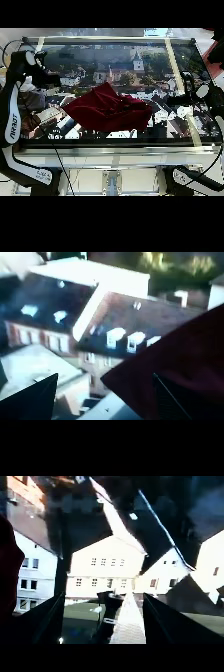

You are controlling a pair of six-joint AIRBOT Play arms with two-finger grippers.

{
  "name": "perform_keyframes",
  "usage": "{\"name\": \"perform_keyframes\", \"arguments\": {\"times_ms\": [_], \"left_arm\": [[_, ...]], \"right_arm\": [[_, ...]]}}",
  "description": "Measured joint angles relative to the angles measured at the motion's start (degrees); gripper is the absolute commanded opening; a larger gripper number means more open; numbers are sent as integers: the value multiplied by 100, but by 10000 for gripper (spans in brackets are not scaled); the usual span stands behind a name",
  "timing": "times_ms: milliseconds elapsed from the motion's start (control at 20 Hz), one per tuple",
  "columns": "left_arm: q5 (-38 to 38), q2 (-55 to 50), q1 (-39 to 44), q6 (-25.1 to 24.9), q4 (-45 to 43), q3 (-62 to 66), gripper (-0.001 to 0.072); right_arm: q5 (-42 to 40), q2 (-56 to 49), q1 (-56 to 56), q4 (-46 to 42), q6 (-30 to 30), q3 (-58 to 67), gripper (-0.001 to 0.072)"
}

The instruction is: Fold the shirts.

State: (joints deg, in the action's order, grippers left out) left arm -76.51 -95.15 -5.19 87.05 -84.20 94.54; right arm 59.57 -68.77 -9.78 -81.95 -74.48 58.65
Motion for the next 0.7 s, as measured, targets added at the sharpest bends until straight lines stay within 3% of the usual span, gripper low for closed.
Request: {"name": "perform_keyframes", "arguments": {"times_ms": [200,350,550,700], "left_arm": [[697,647,-892,-769,1309,-1875,648],[1110,1003,-1416,-1449,2470,-3012,649],[1547,1161,-1663,-1886,3447,-3733,649],[1832,1198,-1722,-2011,4006,-3923,648]], "right_arm": [[223,212,-254,439,-177,-444,548],[144,407,-352,1296,-179,-1283,548],[-584,501,-197,2931,258,-2323,548],[-1156,525,22,3650,481,-2653,549]]}}
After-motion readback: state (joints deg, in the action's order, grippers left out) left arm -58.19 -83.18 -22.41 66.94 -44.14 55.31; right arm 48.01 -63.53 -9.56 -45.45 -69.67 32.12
